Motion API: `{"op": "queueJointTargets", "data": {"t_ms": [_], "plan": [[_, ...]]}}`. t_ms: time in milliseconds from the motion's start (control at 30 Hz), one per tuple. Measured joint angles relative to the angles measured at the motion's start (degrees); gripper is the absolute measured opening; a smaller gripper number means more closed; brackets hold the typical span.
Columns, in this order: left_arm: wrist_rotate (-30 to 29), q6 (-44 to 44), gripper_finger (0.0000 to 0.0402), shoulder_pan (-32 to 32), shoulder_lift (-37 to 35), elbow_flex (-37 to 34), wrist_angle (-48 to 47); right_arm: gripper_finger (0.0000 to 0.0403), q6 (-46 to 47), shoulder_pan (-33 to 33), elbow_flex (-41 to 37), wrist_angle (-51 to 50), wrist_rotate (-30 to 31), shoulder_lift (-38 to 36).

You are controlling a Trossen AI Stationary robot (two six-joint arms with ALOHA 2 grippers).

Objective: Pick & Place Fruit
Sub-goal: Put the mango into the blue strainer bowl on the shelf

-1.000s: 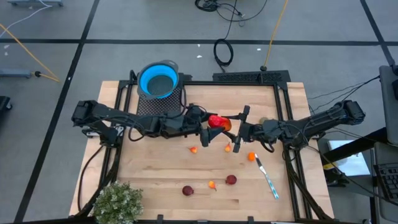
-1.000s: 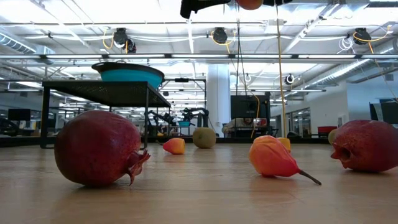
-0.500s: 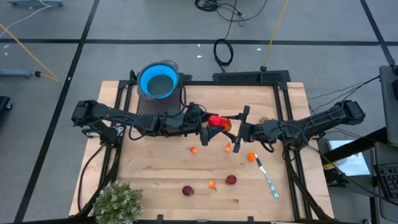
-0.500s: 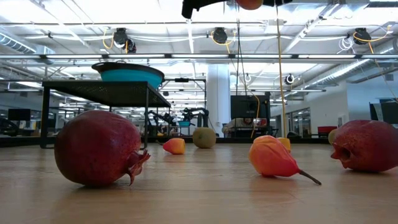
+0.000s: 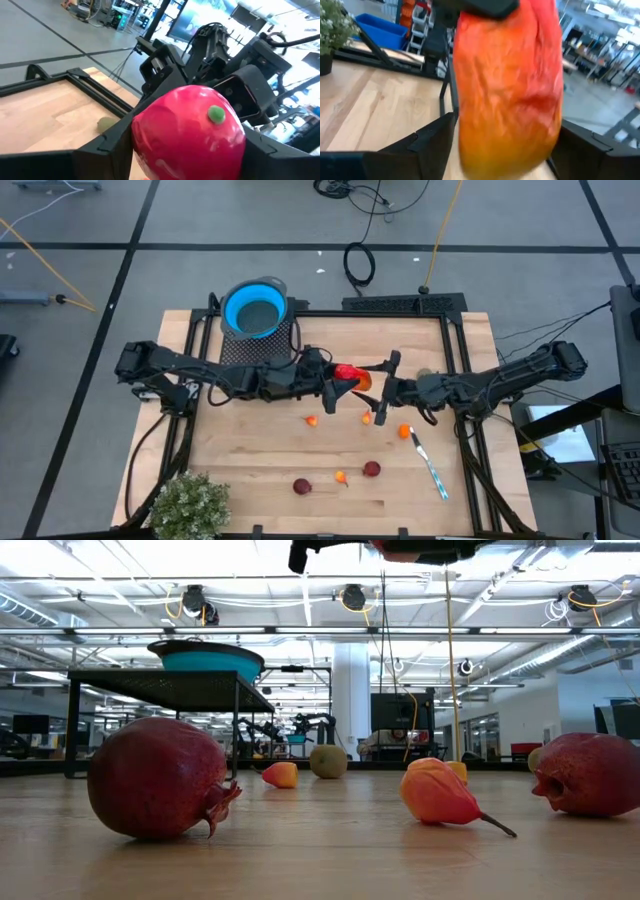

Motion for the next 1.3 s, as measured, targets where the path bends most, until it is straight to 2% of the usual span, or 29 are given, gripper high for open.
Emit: {"op": "queueJointTargets", "data": {"t_ms": [200, 467, 833, 1067, 1300], "plan": [[-6.31, 3.64, 0.0251, 0.75, -3.17, -0.01, -2.61, 0.0312, 5.5, 0.07, -0.02, -6.18, -0.47, 0.06], [-16.0, 8.95, 0.0236, 2.33, -11.35, 0.02, -11.89, 0.031, 9.62, 0.04, -0.02, -8.45, -0.23, 0.04], [-27.18, 2.65, 0.0244, 8.66, -22.79, 0.06, -30.25, 0.0307, 12.17, 0.01, -0.02, -8.31, -0.08, 0.04], [-25.22, -6.43, 0.0245, 16.49, -26.07, 0.06, -39.54, 0.0306, 14.76, -0.1, -0.02, -8.23, -0.06, 0.04], [-15.45, -13.84, 0.0245, 26.44, -27.04, 0.06, -49.62, 0.0306, 15.63, -0.11, -0.02, -8.15, -0.06, 0.04]]}}
